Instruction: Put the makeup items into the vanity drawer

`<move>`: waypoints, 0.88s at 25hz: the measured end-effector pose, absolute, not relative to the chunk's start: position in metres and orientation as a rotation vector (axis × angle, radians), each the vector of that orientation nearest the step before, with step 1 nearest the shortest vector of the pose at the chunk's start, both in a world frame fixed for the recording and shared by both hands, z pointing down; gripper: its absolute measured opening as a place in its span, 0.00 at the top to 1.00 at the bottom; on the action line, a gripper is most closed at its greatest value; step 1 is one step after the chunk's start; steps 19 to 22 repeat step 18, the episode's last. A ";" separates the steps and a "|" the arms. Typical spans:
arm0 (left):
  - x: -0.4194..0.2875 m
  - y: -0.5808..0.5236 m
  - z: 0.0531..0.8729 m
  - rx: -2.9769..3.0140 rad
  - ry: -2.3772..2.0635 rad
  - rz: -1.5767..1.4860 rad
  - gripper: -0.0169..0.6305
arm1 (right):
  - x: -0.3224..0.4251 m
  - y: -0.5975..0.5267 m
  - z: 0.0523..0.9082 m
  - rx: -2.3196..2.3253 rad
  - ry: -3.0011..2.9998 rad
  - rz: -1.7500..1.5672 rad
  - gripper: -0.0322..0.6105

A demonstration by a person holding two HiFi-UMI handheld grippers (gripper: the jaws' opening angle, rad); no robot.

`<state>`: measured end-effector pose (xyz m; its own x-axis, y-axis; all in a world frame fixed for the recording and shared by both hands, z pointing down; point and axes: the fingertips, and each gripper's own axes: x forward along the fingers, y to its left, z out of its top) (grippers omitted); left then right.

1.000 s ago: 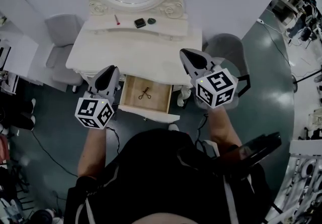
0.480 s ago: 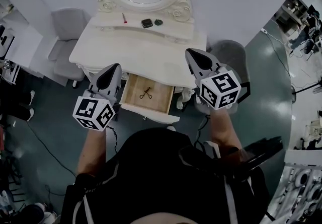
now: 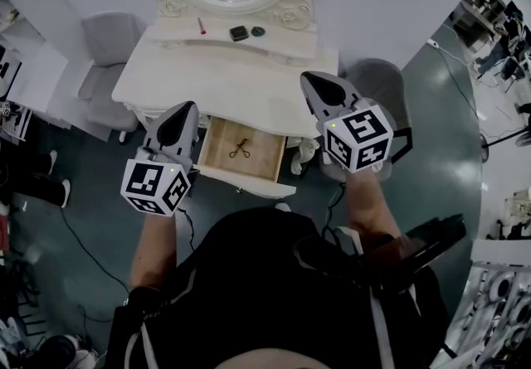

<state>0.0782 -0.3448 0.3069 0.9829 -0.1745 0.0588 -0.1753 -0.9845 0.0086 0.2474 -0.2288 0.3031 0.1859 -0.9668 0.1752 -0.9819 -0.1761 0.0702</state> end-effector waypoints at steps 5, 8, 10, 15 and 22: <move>0.081 -0.342 0.306 3.099 -0.238 0.059 0.97 | 0.246 -0.230 0.303 2.275 -1.908 0.125 0.94; 0.080 -0.347 0.306 3.079 -0.273 0.044 0.97 | 0.247 -0.231 0.301 2.280 -1.914 0.116 0.94; 0.079 -0.349 0.306 3.076 -0.292 0.031 0.97 | 0.247 -0.233 0.301 2.282 -1.920 0.115 0.94; 0.081 -0.351 0.305 3.069 -0.299 0.023 0.97 | 0.249 -0.236 0.306 2.270 -1.919 0.132 0.94; 0.082 -0.351 0.305 3.061 -0.284 0.026 0.97 | 0.250 -0.237 0.308 2.269 -1.913 0.142 0.94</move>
